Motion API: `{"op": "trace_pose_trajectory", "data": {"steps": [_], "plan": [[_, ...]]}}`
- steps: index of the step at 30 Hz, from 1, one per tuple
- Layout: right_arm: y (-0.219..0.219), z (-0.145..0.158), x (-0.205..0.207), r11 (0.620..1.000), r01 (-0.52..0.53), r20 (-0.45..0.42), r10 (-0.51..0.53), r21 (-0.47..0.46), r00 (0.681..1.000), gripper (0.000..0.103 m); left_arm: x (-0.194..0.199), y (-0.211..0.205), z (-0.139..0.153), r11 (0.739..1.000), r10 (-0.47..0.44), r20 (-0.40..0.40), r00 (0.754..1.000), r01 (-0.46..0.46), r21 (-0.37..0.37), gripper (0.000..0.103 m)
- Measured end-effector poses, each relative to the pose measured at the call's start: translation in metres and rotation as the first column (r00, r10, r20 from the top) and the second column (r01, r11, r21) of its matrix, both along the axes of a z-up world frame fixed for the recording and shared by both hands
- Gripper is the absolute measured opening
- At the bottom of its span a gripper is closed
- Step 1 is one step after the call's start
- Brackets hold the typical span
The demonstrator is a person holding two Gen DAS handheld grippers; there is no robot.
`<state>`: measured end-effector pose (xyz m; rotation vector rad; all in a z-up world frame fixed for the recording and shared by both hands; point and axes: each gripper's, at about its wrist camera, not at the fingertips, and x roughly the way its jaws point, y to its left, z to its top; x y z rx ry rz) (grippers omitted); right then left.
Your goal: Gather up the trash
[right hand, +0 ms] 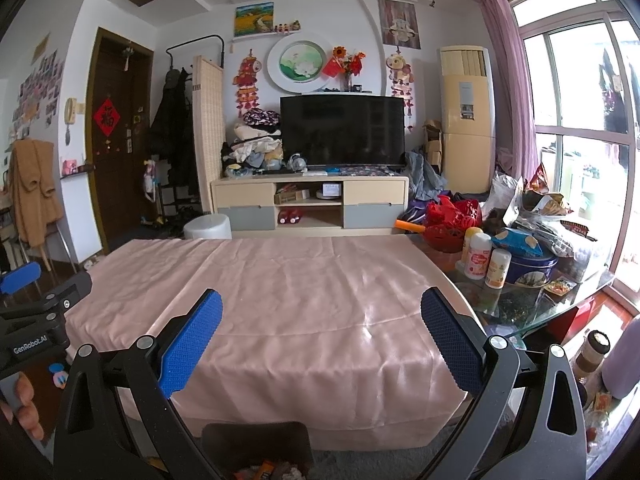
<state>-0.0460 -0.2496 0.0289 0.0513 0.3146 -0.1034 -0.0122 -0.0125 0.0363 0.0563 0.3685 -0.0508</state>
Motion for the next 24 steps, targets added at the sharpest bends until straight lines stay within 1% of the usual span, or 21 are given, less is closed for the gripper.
{"op": "trace_pose_trajectory", "data": {"steps": [9,14,20,24], "plan": [[0.002,0.001,-0.001,1.000,0.010,-0.002,-0.010,0.002,1.000,0.100,-0.003,-0.004,0.003,1.000,0.028,0.003,1.000,-0.027,-0.011,0.095],[0.001,0.001,-0.001,1.000,0.009,-0.002,-0.009,0.002,1.000,0.100,-0.002,-0.009,0.002,0.999,0.039,-0.007,0.999,-0.039,-0.008,0.095],[0.002,0.001,-0.002,1.000,0.012,-0.007,-0.012,0.002,1.000,0.100,-0.002,-0.012,0.000,0.999,-0.001,-0.010,1.000,0.000,-0.032,0.095],[0.002,0.001,-0.002,1.000,0.013,-0.007,-0.013,0.002,1.000,0.100,-0.002,-0.016,-0.001,1.000,-0.006,0.002,1.000,0.006,-0.021,0.095]]}}
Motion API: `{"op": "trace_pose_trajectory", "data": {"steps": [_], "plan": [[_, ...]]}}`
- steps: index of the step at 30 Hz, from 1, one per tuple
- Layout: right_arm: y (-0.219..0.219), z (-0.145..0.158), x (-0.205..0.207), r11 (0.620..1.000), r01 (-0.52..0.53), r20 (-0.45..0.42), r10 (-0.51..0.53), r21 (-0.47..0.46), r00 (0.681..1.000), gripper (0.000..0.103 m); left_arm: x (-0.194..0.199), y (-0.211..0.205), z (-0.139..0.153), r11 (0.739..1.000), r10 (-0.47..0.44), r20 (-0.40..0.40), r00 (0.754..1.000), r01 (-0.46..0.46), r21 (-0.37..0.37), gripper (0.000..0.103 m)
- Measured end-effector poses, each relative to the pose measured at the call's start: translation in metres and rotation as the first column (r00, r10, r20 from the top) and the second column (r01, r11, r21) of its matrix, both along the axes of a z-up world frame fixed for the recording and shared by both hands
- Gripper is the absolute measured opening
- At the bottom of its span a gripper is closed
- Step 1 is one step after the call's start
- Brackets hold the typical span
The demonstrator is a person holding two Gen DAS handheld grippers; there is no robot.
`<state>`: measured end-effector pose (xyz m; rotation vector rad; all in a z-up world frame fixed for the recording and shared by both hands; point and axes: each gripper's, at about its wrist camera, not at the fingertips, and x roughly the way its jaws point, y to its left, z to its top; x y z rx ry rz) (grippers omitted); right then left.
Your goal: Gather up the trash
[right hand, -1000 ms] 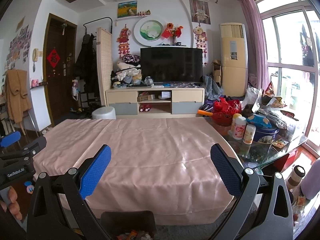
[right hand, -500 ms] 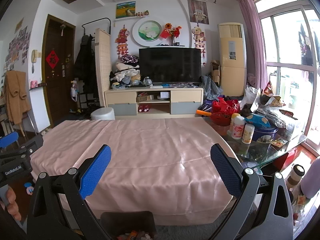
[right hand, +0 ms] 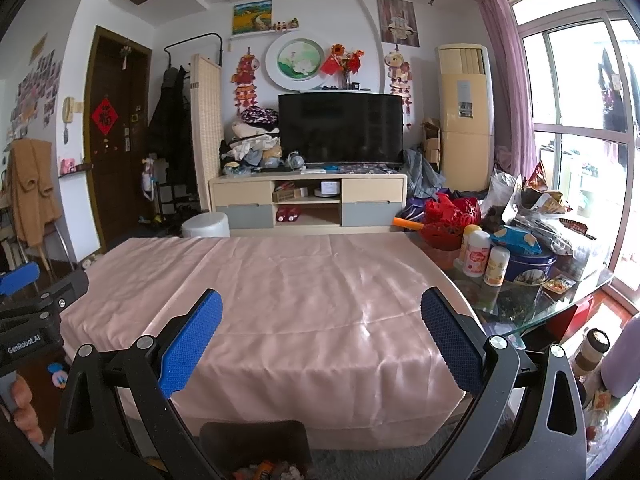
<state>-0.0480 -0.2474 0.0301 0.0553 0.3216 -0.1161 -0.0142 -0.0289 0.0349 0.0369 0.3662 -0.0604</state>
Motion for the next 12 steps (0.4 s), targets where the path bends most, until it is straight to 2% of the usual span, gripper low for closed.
{"op": "trace_pose_trajectory", "data": {"steps": [5,9,12], "plan": [[0.0001,0.0002,0.0000,1.000,0.002,0.000,-0.002,0.001,1.000,0.100,-0.0009,-0.0031,-0.0019,1.000,-0.008,-0.007,1.000,0.008,0.011,0.095],[0.0011,-0.0014,0.0010,1.000,0.005,-0.002,-0.005,0.001,1.000,0.100,0.0011,0.0028,-0.0038,0.999,-0.021,-0.030,0.999,0.020,-0.034,0.095],[0.0006,-0.0033,0.0017,1.000,0.008,-0.004,-0.008,0.002,1.000,0.100,0.0010,0.0040,-0.0049,0.999,-0.022,-0.034,0.999,0.021,-0.038,0.095]]}}
